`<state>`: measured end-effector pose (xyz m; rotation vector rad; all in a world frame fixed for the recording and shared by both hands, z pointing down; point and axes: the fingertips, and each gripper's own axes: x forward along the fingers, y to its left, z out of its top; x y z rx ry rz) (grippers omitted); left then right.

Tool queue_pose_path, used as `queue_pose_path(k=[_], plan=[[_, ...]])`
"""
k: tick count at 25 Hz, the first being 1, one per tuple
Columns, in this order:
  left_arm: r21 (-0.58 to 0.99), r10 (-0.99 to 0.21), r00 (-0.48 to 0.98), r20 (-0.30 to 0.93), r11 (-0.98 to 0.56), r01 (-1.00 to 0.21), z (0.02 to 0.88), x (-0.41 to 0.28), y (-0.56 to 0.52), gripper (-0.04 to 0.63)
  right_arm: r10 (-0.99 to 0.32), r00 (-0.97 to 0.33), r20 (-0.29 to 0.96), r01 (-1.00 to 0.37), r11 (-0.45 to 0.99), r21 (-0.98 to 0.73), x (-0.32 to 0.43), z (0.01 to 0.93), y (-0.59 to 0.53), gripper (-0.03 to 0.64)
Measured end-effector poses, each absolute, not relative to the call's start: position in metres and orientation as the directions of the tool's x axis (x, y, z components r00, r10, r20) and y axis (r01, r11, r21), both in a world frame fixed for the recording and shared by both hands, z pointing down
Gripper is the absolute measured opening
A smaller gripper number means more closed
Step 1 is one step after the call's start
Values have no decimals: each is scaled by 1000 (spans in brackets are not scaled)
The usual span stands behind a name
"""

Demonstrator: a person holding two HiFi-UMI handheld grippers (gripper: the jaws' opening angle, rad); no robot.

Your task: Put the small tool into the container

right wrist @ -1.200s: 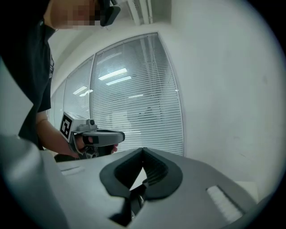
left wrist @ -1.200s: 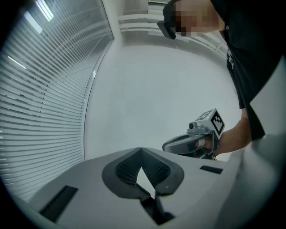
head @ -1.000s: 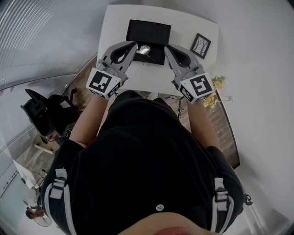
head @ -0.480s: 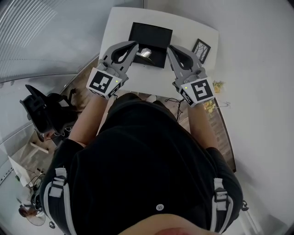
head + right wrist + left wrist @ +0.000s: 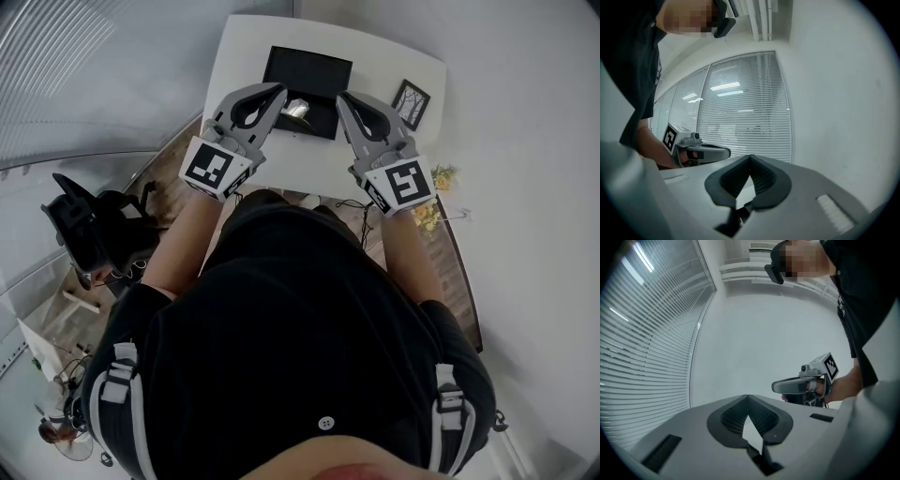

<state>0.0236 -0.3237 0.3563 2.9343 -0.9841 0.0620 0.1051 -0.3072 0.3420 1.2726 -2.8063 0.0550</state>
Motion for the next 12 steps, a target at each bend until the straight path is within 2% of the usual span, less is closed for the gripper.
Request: queue_pose_path(k=[12], plan=[[22, -603, 795, 62, -796, -605, 358, 26, -328, 9, -742, -666, 73, -745, 667, -16, 105, 346, -312, 11]])
